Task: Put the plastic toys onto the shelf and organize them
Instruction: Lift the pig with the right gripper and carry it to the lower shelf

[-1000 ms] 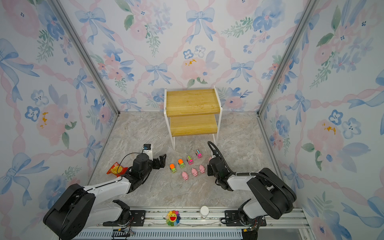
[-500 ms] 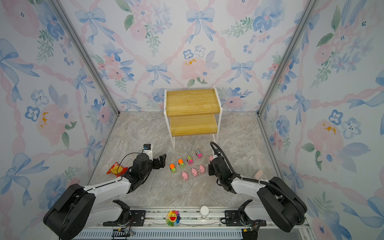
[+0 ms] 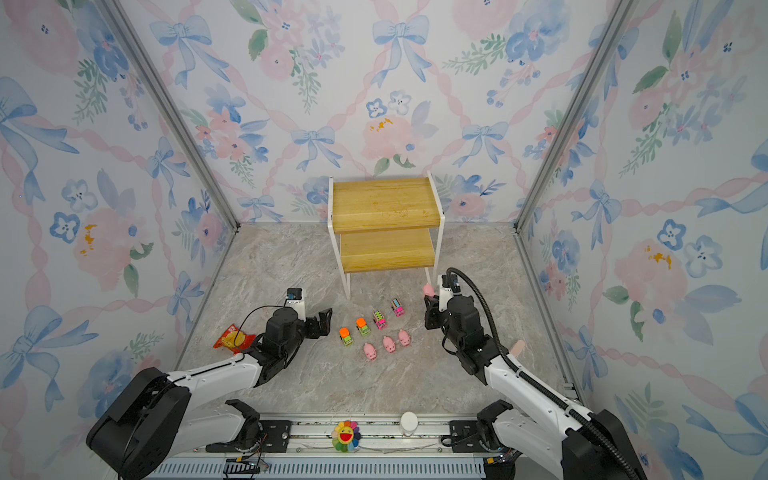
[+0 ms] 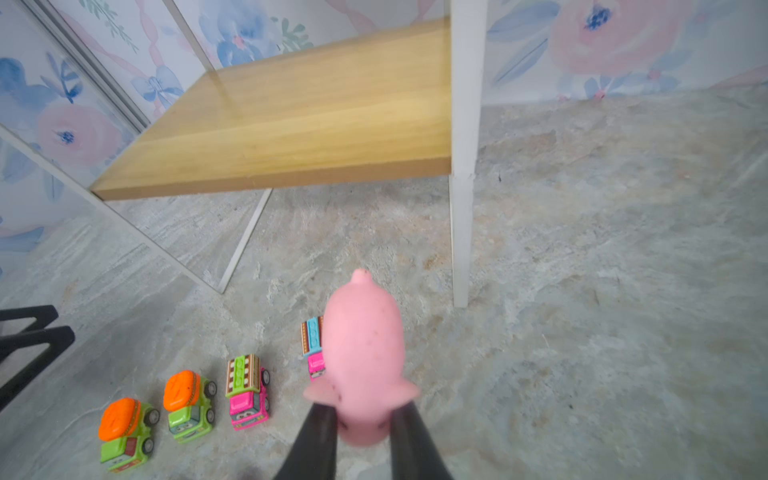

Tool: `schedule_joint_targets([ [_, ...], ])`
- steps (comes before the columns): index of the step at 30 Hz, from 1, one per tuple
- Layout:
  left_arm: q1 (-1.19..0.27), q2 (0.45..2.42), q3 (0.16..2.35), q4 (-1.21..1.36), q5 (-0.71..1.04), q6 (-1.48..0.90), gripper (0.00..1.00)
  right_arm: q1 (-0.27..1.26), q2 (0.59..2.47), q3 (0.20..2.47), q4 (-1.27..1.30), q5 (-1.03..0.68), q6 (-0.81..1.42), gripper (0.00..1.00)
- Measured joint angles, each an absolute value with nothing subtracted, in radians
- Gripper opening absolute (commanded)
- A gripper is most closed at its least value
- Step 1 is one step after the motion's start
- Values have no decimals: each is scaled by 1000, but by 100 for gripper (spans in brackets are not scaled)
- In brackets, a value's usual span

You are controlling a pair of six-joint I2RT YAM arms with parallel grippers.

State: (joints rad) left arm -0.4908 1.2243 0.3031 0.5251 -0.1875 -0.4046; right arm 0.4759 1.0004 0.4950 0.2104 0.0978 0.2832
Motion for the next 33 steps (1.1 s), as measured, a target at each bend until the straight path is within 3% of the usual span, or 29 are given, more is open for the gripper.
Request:
schedule_joint_targets([
  [18, -491, 1225, 306, 521, -206, -340, 98, 450, 1341, 876, 191, 19, 231, 23],
  [33, -490, 1230, 310, 516, -206, -333, 98, 463, 1474, 981, 191, 142, 235, 23],
])
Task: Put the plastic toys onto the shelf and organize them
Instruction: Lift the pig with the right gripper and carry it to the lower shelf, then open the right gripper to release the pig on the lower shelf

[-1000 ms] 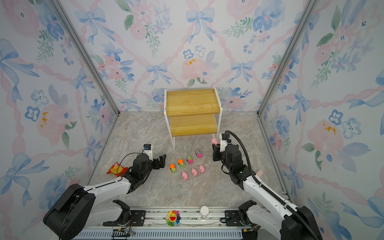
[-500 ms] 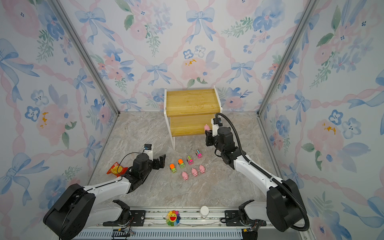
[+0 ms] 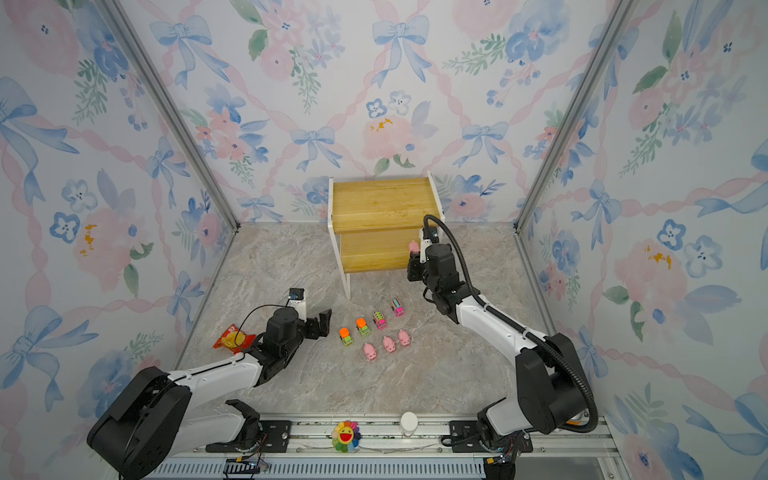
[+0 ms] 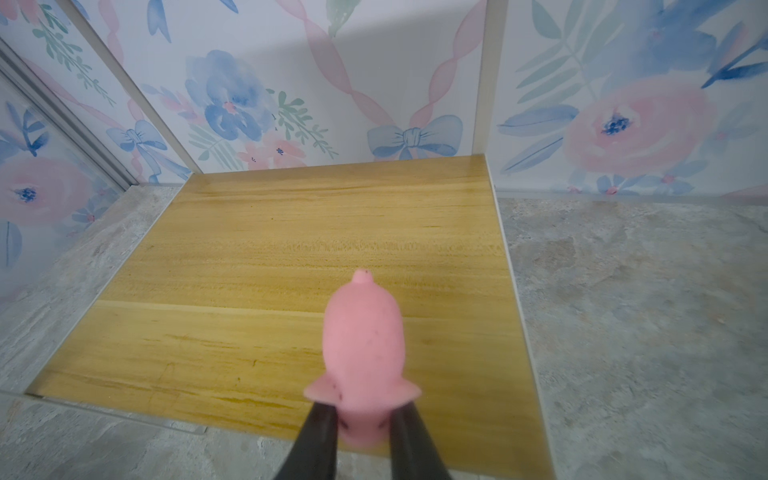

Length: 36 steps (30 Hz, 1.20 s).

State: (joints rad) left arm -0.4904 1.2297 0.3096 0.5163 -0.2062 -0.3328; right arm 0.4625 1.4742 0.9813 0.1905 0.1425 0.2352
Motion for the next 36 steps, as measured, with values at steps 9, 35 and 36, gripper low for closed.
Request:
schedule_joint_targets([
  [9, -490, 1229, 311, 514, -207, -333, 98, 468, 1526, 1000, 177, 189, 236, 23],
  [35, -490, 1194, 311, 505, -221, -325, 98, 508, 1474, 998, 101, 233, 204, 62],
  [36, -490, 1194, 311, 503, -221, -325, 98, 510, 1456, 998, 88, 233, 200, 63],
])
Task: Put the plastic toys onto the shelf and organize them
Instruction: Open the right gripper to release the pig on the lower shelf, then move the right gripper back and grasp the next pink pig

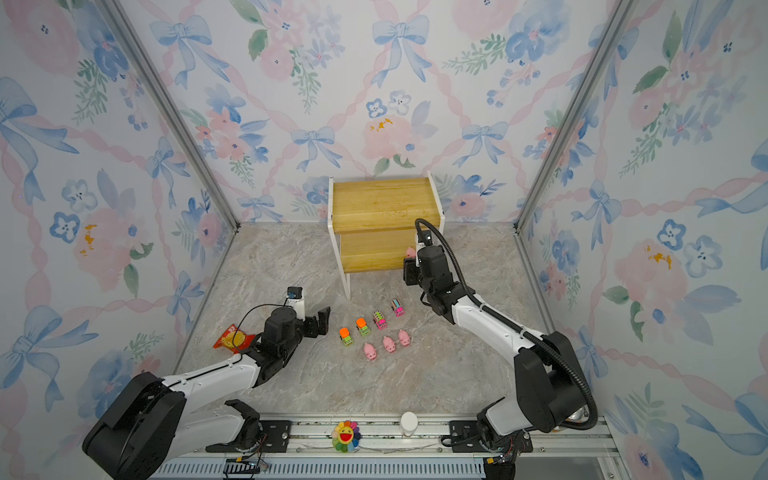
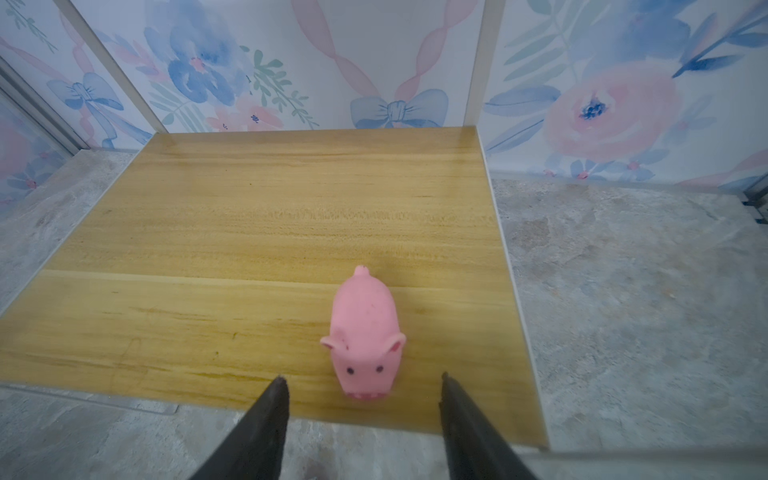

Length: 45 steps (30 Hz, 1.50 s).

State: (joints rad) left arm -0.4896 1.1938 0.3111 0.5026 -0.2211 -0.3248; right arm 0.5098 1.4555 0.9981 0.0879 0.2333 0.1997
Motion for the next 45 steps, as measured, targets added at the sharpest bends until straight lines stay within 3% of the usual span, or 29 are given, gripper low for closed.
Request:
schedule_joint_targets([
  [9, -488, 1194, 311, 499, -221, -325, 98, 526, 1213, 932, -55, 150, 182, 66],
  [14, -488, 1210, 311, 499, -221, -325, 98, 529, 1154, 834, -123, 36, 180, 61],
  [23, -488, 1242, 316, 499, -212, -326, 98, 592, 1170, 567, -125, -30, 228, 57],
  [45, -488, 1264, 324, 499, -198, -337, 98, 695, 1407, 487, 118, -20, 270, 48],
])
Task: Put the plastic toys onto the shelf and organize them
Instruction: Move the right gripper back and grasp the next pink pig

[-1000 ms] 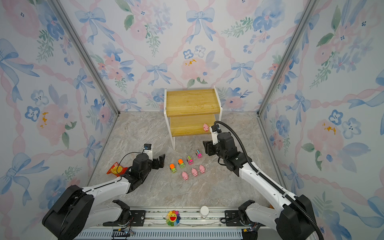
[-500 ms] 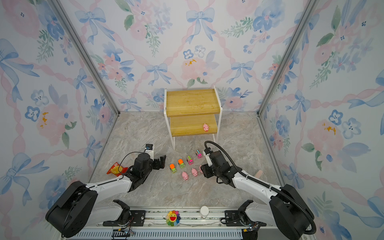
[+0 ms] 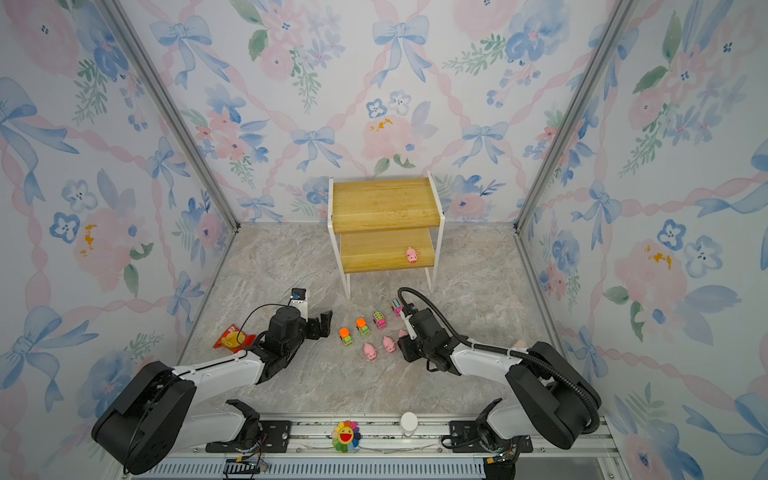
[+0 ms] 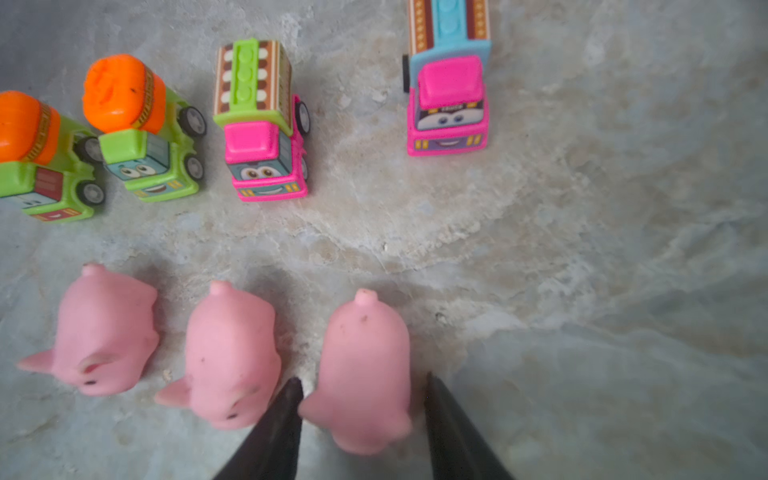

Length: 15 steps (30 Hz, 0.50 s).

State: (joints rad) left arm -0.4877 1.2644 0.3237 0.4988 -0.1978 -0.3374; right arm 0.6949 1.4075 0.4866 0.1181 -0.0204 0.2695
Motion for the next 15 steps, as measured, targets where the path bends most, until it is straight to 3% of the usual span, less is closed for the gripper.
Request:
schedule_joint_targets([
  [15, -488, 1282, 324, 499, -197, -345, 98, 715, 1402, 403, 281, 27, 289, 45],
])
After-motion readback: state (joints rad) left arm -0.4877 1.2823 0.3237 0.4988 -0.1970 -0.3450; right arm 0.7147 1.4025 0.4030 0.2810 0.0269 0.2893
